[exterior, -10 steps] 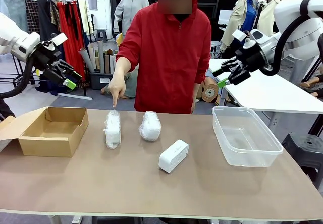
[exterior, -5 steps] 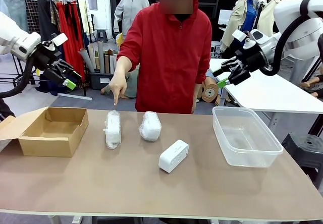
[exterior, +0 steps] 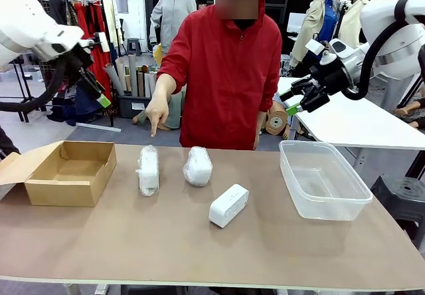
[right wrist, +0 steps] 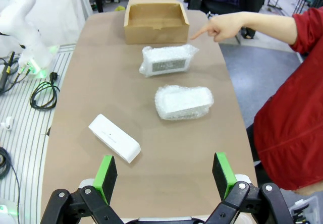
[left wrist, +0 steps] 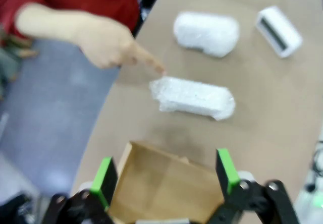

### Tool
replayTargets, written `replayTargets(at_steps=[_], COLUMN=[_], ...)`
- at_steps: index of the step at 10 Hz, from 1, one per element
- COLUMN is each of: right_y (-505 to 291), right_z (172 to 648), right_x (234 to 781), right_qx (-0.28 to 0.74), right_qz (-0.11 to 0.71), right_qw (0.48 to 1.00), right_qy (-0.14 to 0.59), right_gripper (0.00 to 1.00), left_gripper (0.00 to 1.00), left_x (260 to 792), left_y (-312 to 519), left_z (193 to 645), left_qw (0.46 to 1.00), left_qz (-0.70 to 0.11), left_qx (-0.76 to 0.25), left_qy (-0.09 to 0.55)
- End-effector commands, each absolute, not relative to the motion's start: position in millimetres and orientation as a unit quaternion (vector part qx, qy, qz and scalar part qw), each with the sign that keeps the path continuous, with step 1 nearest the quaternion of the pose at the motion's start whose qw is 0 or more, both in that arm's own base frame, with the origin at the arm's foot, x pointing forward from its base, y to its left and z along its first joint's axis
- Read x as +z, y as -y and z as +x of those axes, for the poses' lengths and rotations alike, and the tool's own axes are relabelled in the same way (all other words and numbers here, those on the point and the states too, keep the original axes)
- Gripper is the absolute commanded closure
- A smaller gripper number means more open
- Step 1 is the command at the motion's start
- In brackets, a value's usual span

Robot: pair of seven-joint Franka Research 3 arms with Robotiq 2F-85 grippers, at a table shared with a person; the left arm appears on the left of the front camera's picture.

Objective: Separate and place wrapped and unwrapped clocks.
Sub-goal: Pick up the Digital clock indicated by the person.

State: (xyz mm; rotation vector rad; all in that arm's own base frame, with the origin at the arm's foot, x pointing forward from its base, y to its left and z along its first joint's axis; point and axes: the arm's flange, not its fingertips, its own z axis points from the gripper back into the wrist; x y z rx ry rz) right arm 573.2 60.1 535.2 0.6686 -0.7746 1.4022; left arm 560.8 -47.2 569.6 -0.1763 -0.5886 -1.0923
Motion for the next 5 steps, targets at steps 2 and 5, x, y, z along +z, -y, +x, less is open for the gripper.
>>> replayTargets(at_steps=[2,5], right_y=[-59.7,-59.7], right_z=[573.3,573.3], right_x=[536.5,536.5], right_qx=[0.616,0.616], right_qz=[0.293,0.293], right_qw=[0.646,0.646], right_qy=[0.341,0.341], right_gripper=[0.00,0.00], left_gripper=[0.00,0.00], left_x=[556.1,545.3], left_y=[88.9,108.4], left_z=[525.0,519.2], left_qw=[0.871,0.855], left_qz=[-0.109,-0.099], left_qx=[-0.422,-0.451], left_qy=[0.227,0.237])
